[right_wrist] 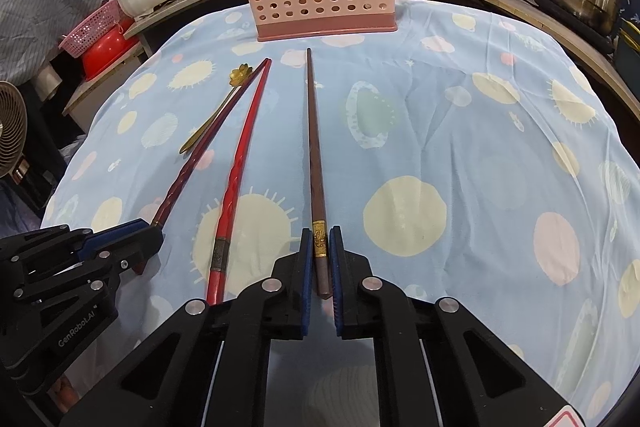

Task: Organize utensils
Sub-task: 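Grasp the brown gold-banded chopstick with the right tool while the left tool approaches a dark red chopstick, then close the left tool on the dark red chopstick, then lift both chopsticks and carry them over the pink holder with both tools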

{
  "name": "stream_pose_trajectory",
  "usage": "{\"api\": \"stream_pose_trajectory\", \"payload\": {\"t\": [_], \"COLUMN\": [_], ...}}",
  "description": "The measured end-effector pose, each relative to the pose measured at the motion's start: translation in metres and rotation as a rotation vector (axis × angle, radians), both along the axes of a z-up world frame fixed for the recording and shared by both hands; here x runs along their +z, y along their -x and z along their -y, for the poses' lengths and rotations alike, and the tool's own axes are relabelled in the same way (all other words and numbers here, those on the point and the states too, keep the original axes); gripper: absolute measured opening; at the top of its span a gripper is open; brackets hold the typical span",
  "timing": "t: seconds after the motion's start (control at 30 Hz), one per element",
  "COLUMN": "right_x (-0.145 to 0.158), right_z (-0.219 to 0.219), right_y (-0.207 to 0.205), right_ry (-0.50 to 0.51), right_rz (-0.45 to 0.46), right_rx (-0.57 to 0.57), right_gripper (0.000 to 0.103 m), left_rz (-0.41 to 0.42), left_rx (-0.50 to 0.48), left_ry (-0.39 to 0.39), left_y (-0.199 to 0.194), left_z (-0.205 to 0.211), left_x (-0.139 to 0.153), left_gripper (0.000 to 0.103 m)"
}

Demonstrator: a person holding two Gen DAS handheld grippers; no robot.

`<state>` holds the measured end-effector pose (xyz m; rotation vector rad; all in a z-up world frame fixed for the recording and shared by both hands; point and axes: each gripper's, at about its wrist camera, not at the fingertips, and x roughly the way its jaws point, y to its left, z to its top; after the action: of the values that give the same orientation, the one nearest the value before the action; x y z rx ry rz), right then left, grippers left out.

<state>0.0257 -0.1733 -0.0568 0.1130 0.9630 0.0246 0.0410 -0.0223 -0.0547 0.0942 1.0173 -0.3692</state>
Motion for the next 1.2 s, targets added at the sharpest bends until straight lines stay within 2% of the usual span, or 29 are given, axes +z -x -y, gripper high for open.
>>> {"api": "stream_pose_trajectory", "payload": {"t": [0.3, 0.53, 0.93, 1.2], "right_x": [0.002, 0.015, 0.055, 0.093], "right_z": [-0.001, 0.003, 0.018, 0.025], "right_y": [0.005, 0.012, 0.015, 0.008], "right_ry": [-0.011, -0.025, -0.068, -0.077], "right_rz": [-0.001, 0.026, 0.099, 0.176], "right_rx": [0.004, -0.003, -0.031, -0.038], "right_gripper": [0.008, 0.007, 0.007, 0.007], "left_rz": [-0.009, 0.013, 0.065, 0.156], "left_rx": [0.001, 0.005, 0.013, 0.018], "left_ry": [0.017, 0.044, 0.101, 0.146], "left_y": [0.002, 0.005, -0.003, -0.017], "left_z": [-0.002, -0.005, -0.010, -0.012], "left_x": [0.004, 0.019, 0.063, 0.110], "left_gripper": [0.007, 0.007, 0.008, 0.007]}}
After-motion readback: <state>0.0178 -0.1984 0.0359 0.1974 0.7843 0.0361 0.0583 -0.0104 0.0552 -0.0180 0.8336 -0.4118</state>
